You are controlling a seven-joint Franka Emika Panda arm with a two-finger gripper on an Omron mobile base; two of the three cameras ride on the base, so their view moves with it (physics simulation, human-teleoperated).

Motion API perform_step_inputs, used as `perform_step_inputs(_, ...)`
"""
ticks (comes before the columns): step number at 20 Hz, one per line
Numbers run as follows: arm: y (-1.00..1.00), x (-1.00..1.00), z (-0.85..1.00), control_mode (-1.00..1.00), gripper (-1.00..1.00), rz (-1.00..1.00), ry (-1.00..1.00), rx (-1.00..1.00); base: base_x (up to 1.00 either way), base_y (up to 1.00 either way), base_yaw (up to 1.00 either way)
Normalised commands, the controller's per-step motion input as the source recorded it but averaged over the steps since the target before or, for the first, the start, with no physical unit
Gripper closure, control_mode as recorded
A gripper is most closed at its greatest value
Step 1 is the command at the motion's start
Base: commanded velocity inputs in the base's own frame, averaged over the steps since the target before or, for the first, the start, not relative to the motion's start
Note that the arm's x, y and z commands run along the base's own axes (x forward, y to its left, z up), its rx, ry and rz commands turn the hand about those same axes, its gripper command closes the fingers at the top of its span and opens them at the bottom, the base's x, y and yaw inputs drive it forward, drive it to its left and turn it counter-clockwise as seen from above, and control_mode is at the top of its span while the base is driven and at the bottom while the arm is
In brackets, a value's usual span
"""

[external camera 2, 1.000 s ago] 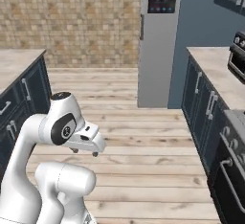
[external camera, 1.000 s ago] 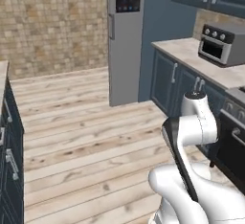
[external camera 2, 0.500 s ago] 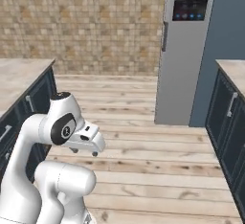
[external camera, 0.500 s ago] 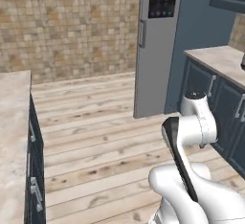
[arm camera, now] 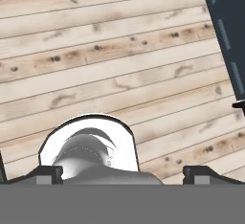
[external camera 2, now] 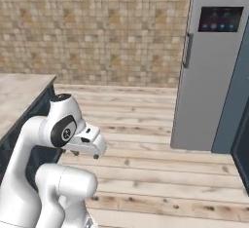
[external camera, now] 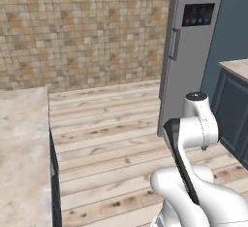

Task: Open the fridge, grab two sodas, and place both sodas inside the bowl with ice on the dining counter.

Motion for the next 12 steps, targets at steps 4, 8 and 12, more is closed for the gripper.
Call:
perform_step_inputs(4, 0.00, 0.00, 0.00, 1.00, -1.00, 0.00, 0.00, 0.00, 0.92, 0.31, 0.02)
perform_step_inputs(8, 0.00, 0.00, 0.00, 1.00, -1.00, 0.00, 0.00, 0.00, 0.81, 0.18, 0.00)
perform_step_inputs(12, 0.00, 0.00, 0.00, 1.00, -1.00, 0.00, 0.00, 0.00, 0.67, 0.19, -0.04)
